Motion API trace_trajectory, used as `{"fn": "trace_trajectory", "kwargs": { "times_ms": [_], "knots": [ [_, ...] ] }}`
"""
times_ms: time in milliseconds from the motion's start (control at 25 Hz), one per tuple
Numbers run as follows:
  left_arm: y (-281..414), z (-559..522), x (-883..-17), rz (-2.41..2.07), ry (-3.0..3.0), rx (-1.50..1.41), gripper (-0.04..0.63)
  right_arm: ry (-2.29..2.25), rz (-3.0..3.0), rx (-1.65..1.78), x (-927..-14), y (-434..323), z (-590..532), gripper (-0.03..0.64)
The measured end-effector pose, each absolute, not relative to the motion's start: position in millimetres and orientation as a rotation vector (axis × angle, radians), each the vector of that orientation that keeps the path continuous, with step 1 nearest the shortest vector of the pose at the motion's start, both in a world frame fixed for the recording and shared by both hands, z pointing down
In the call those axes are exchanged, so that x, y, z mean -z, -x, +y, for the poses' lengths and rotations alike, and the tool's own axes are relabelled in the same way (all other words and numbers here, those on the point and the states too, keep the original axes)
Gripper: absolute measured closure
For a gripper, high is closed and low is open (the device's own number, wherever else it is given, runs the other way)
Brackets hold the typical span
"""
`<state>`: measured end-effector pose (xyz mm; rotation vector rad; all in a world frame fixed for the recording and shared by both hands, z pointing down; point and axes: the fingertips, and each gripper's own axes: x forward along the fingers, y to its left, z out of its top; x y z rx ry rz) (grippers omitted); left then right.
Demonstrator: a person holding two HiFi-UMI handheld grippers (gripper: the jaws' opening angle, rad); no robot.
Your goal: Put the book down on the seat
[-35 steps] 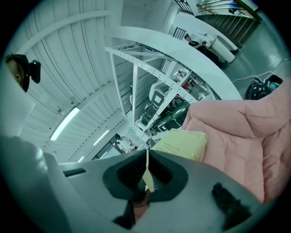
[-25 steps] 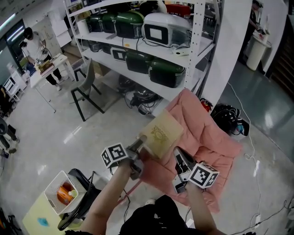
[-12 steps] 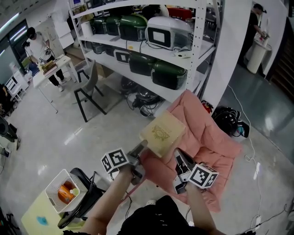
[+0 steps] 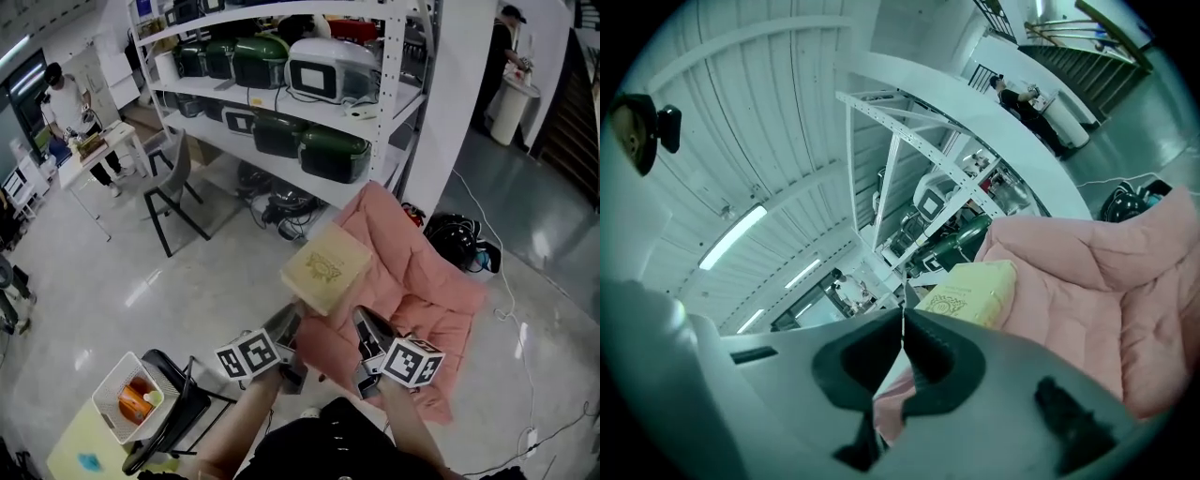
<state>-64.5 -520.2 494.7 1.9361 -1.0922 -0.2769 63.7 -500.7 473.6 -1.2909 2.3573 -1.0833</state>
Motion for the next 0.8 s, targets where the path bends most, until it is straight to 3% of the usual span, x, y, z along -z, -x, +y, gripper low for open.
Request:
{"fn": "trace_trajectory", "kwargs": {
  "times_ms": [360, 800],
  "knots": [
    [22.1, -481.3, -481.8, -1.144, -2.196, 0.169, 0.584, 1.533, 2.331, 0.947, -480.1, -79.0, -476.6, 0.604],
    [0.3, -449.9, -496.0, -1.042, -2.216, 0.106, 0.584, 1.64, 2.344, 0.886, -493.4, -76.2, -446.8, 0.604]
  ]
}}
